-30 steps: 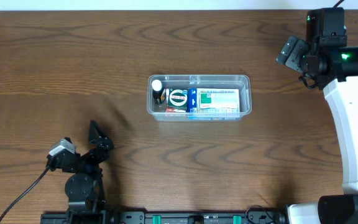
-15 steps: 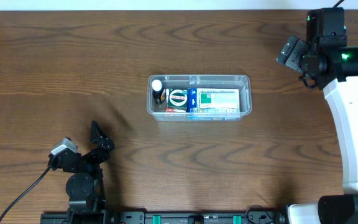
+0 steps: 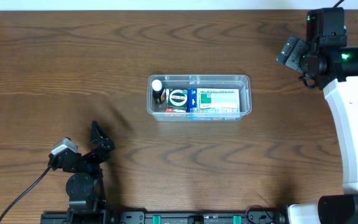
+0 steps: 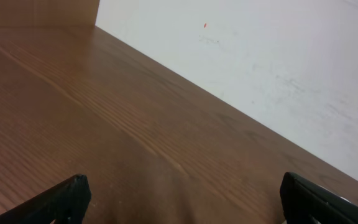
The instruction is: Pack container
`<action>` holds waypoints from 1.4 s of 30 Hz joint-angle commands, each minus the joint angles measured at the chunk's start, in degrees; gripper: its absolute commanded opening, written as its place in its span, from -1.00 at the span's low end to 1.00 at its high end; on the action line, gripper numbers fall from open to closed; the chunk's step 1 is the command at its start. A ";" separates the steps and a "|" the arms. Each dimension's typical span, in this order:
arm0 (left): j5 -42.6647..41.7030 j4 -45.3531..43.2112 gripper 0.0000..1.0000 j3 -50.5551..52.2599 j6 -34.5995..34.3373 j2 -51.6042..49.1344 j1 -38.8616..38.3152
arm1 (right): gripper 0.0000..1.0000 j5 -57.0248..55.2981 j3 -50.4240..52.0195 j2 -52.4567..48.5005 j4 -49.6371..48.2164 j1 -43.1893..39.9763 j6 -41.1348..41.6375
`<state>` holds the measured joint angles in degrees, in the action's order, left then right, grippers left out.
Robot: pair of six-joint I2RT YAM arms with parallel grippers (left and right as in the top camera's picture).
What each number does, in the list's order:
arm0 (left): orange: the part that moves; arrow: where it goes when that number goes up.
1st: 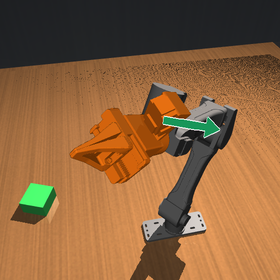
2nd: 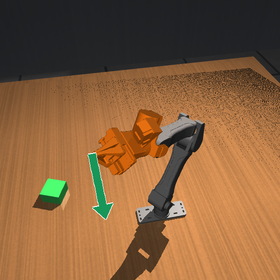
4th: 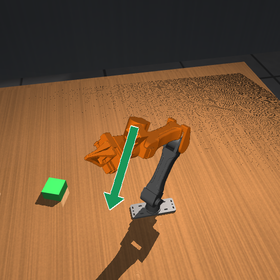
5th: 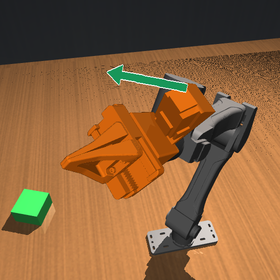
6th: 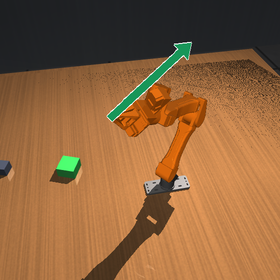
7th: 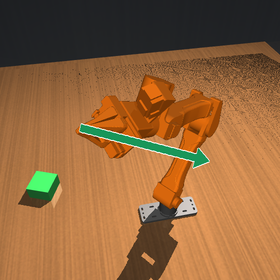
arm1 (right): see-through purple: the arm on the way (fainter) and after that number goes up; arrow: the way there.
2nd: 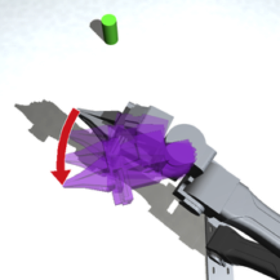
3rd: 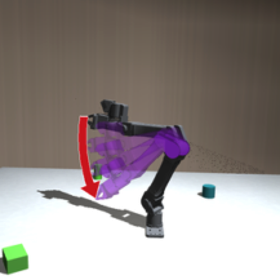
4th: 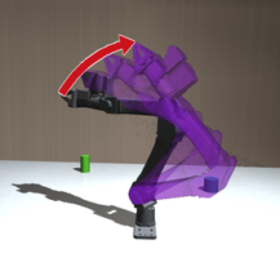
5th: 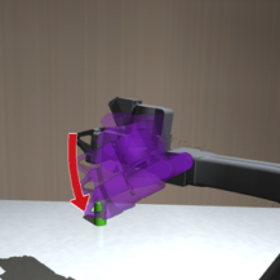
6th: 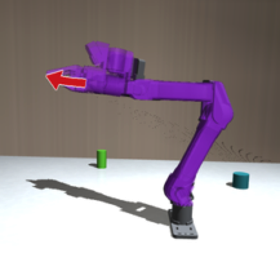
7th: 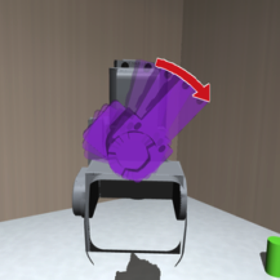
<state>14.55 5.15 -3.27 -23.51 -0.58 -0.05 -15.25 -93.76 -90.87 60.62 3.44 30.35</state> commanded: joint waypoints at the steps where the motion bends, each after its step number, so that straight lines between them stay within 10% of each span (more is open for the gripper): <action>1: 0.11 0.31 0.96 1.84 1.18 0.35 -0.13 | 0.98 -0.83 -0.22 0.22 0.07 -0.26 -0.66; 29: 0.09 0.31 0.96 1.84 1.18 0.35 -0.13 | 0.98 -1.53 1.51 12.81 0.48 3.06 -2.49; 42: 0.09 0.31 0.96 1.84 1.18 0.35 -0.13 | 0.98 5.33 40.79 50.05 -24.76 3.74 -17.57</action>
<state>14.31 4.89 -3.16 -23.49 -0.58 -0.10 -14.09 -60.10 -45.36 39.35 6.83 21.10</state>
